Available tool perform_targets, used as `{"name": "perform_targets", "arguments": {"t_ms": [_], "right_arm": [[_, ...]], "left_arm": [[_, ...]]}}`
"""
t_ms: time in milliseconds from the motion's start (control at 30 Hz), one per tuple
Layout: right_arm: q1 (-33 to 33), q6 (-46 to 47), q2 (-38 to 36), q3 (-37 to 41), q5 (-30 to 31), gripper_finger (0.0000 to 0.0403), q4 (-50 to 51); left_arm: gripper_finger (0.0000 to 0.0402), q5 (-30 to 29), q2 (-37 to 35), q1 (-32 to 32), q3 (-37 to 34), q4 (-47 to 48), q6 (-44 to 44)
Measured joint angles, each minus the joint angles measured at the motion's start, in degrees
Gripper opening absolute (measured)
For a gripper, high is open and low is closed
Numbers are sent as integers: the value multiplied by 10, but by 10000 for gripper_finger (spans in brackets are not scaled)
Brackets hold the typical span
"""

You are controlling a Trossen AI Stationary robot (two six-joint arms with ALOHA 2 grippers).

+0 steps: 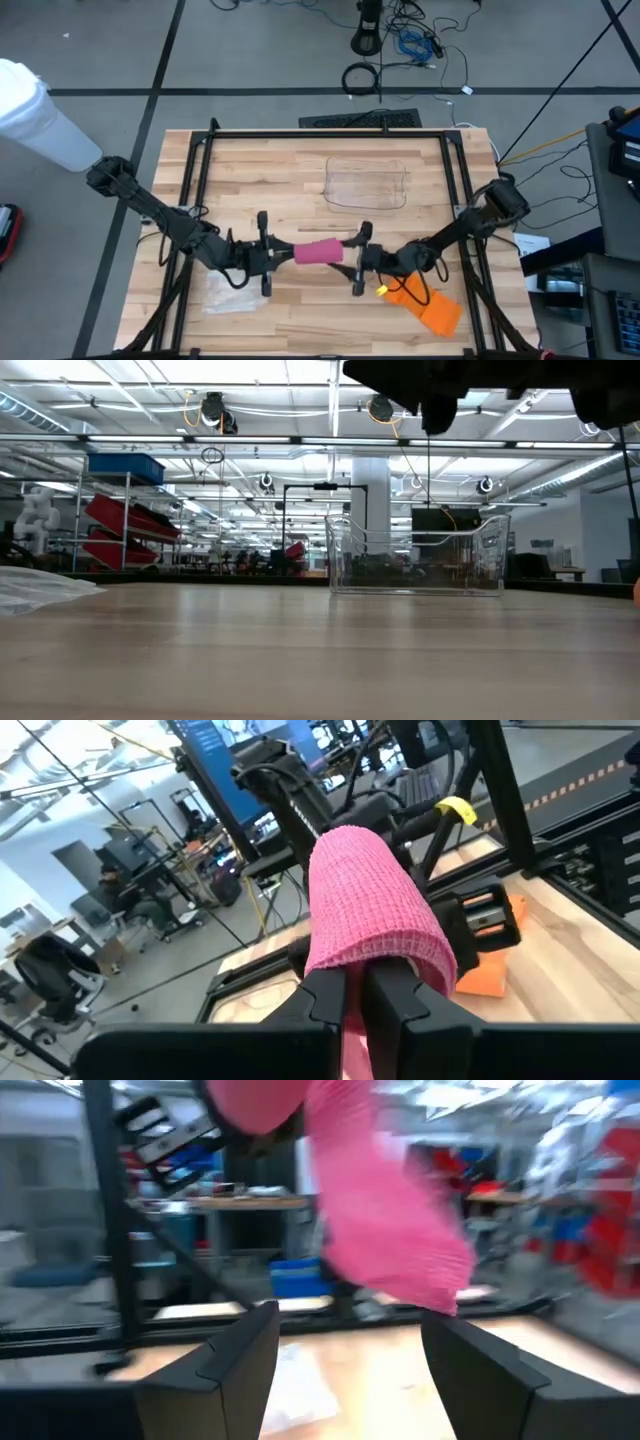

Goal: Roll bandage
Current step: Roll the pink bandage

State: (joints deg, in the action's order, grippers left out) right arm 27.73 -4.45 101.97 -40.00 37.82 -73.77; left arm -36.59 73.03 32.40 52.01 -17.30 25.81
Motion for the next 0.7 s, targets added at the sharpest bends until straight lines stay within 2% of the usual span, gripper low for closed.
{"name": "perform_targets", "arguments": {"t_ms": [133, 533, 600, 633, 700], "right_arm": [[-1, -73, -3, -6, 35, 225, -7], [2, -112, -4, -50, 10, 217, 25], [-4, -107, -4, -65, -16, 188, 65], [-8, -105, -4, -74, -26, 160, 87], [-13, -103, -4, -94, -37, 81, 139]], "left_arm": [[18, 3, 0, -2, 0, 5, 0], [18, 5, 0, -1, 0, 10, -14], [18, 5, 0, -1, 0, 9, -15], [18, 5, 0, -1, 0, 9, -15], [18, 5, 0, -1, 0, 10, -15]]}}
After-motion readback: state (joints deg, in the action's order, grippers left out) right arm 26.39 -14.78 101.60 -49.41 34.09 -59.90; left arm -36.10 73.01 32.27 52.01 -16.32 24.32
